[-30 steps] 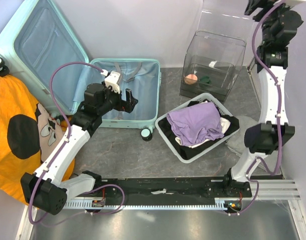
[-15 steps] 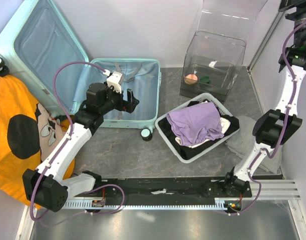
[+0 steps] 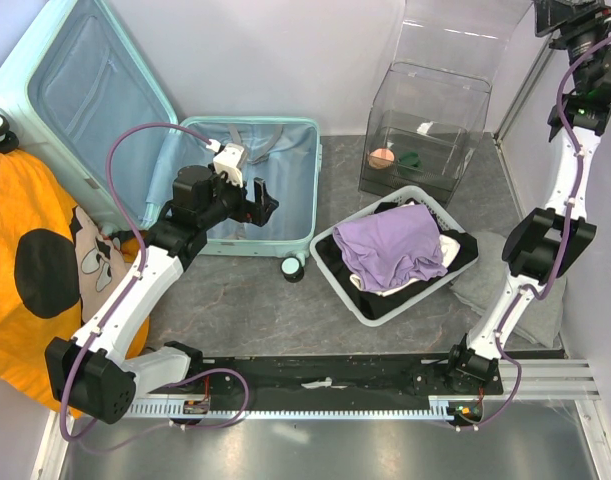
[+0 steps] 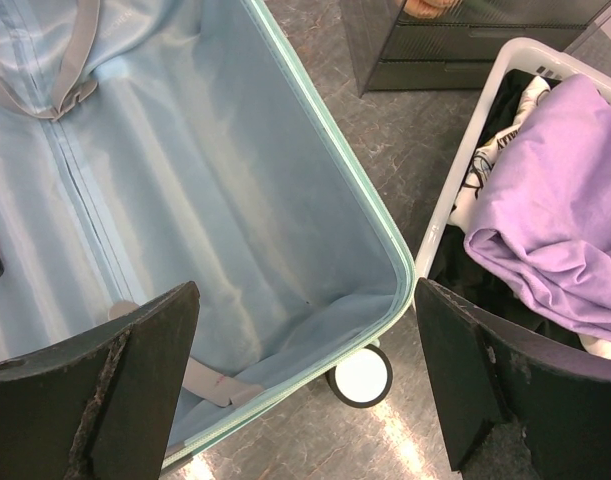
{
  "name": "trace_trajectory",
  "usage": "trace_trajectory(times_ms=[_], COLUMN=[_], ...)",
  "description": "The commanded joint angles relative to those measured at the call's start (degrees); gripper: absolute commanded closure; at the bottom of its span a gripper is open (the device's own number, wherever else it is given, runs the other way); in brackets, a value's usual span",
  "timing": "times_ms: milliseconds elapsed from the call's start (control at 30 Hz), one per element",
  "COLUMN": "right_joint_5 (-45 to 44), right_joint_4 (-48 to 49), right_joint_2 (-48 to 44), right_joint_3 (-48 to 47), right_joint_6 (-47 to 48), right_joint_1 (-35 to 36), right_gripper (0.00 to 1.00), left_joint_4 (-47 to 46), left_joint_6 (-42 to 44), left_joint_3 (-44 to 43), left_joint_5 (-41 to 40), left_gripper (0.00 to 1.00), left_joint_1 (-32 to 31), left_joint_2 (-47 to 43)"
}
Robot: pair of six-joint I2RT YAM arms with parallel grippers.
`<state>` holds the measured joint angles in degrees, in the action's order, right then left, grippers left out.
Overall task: Open, take out, and arrange the luggage
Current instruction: Close the storage box at the center of the board.
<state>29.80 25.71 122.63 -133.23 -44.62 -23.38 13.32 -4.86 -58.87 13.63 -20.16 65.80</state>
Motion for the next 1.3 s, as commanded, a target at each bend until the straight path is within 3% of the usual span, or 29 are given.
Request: trace_trajectory(times_ms=[0, 500, 1067, 1267], right_joint_5=[6.8, 20.6, 21.2, 20.1], right_joint_4=[6.4, 13.4, 27.4, 27.3], right_joint_2=[0.2, 1.3, -14.2, -22.7], right_joint_3=[-3.5, -2.7, 20.5, 31.5], right_joint_6=[-1.3, -2.7, -0.3, 3.2], right_joint_1=[0.0, 2.3, 2.5, 2.5], right_gripper=[0.20, 0.22, 0.23, 0.23], left_joint_4=[-1.9, -1.8, -1.8, -1.8], left_joint_6=[-1.6, -1.6, -2.1, -2.3], left_joint_3=[0.0, 0.0, 0.0, 0.0], left_joint_5=[0.7, 0.4, 0.2, 0.3], left_gripper=[0.05, 0.05, 0.06, 0.06], left_joint_1=[0.0, 0.0, -0.1, 0.0], left_joint_2=[-0.4, -0.4, -0.8, -1.1])
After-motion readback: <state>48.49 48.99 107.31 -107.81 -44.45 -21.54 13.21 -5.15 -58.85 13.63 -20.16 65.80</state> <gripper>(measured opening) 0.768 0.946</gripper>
